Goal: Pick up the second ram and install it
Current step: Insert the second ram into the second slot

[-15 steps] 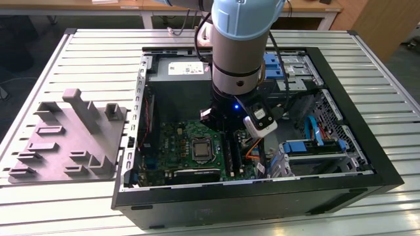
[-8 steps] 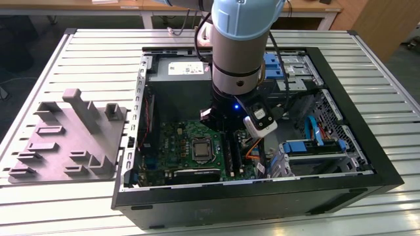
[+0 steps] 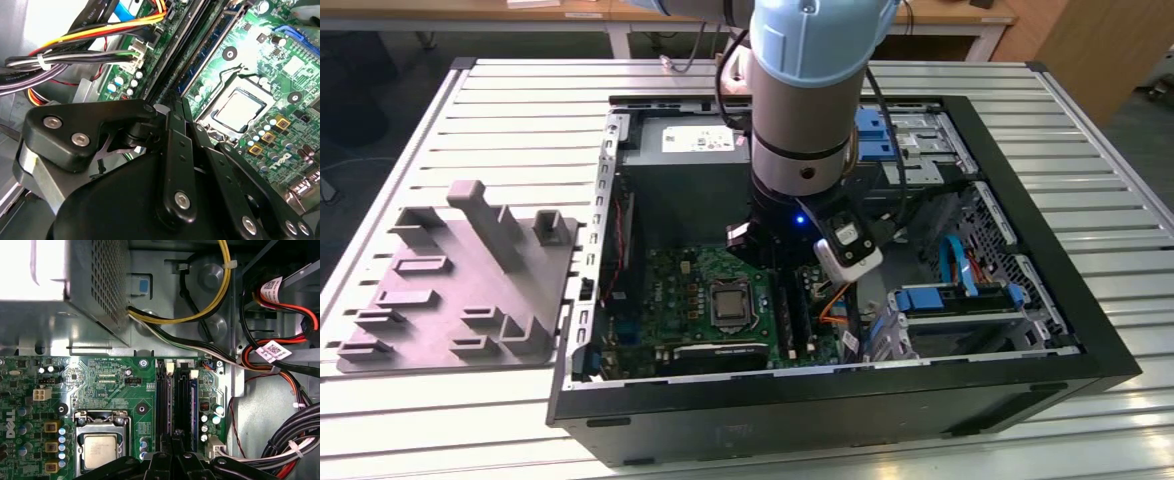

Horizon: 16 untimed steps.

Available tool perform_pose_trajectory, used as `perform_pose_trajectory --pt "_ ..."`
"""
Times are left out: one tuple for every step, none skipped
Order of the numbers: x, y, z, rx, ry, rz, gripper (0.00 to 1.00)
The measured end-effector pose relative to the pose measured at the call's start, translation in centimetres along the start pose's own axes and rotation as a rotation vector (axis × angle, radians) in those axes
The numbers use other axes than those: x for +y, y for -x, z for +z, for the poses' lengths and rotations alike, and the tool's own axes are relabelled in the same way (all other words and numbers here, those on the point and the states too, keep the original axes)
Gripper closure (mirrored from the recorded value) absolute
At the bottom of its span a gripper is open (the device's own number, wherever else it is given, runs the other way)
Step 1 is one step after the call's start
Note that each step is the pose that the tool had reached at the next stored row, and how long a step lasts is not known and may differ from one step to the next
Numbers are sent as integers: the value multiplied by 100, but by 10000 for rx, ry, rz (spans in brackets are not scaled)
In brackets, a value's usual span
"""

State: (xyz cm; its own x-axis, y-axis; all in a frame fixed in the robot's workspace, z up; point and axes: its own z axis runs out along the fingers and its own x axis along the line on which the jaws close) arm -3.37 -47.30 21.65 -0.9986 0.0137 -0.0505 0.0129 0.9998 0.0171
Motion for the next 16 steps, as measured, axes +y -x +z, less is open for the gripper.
perform_pose_trajectory --pt "0 0 0 0 -2 0 89" --pt "0 0 0 1 -3 0 89" --pt "-1 0 0 1 -4 0 89" --pt "-1 0 0 1 -4 0 89" --pt "-1 0 0 1 -4 0 89" --pt "-1 0 0 1 -4 0 89" --pt "-1 0 0 0 -4 0 89" --pt "-1 0 0 1 -4 1 89" --pt "-1 0 1 0 -4 0 89" --pt "-1 0 1 0 -3 0 89" --pt "0 0 1 0 -2 0 89" --pt "0 0 2 0 -1 0 88" --pt "0 0 2 0 -1 0 88" --pt "0 0 2 0 -1 0 88" --pt "0 0 2 0 -2 0 82" --pt "0 0 2 0 -2 0 82"
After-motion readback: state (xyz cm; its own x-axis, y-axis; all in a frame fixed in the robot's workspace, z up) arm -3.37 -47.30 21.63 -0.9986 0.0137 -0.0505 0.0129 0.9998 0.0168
